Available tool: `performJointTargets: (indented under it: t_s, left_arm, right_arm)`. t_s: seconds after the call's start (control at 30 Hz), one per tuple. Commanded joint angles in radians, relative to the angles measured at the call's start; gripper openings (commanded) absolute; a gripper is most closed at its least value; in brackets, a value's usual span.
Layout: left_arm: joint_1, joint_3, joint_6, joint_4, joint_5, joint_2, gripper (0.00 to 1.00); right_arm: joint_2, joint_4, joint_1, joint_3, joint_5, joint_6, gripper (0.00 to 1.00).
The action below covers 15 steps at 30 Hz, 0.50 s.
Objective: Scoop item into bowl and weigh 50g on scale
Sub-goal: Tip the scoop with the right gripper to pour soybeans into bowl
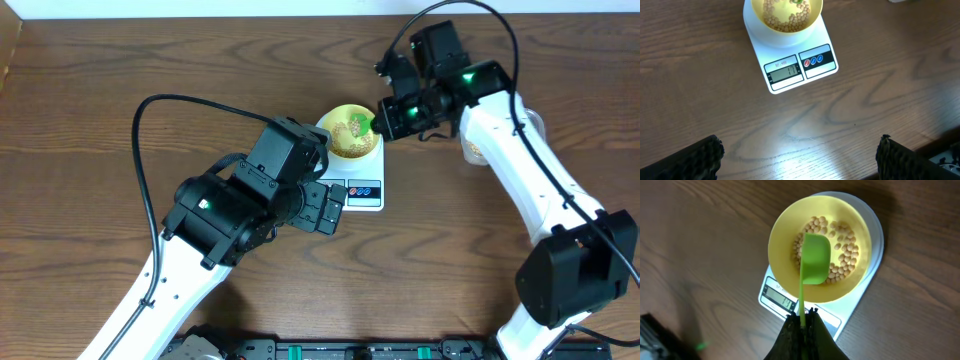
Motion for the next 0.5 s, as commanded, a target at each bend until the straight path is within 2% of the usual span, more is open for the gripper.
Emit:
performJointTargets:
  t_s: [0.0,0.47]
  left_arm:
    - [0.002,0.016,0.005,0.0,-0.003,-0.013,1.0]
    - [0.002,0.016,0.005,0.0,-0.003,-0.013,1.0]
  right_arm:
    - [0.003,0.002,0.034,0.028,0.07,-0.071,0.02]
    - [0.003,0.034,0.136,0.033,0.295,-0.241,0.01]
